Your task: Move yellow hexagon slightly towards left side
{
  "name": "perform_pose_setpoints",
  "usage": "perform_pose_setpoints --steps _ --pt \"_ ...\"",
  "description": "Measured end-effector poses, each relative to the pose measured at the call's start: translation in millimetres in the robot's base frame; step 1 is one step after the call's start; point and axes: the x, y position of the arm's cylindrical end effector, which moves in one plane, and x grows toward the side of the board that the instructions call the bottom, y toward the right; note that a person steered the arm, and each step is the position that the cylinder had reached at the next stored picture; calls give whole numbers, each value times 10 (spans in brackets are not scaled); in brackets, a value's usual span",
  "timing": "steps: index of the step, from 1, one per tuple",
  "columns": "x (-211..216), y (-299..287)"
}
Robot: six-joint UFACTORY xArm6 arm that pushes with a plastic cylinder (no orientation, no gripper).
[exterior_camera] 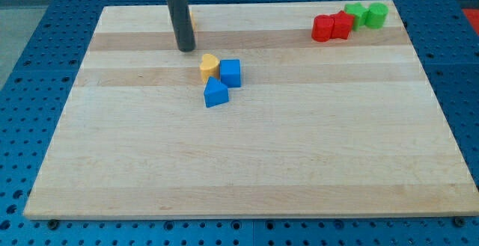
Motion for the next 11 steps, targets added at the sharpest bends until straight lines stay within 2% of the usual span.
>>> perform_pose_setpoints --steps 1,2,3,4,5,6,8,11 --pt "-206 442" --pt "-345 439" --pt "-782 413" --pt "-1013 341" --pt "-1102 273" --pt "-1076 164" --pt "-801 -455" --pt "-640 -283"
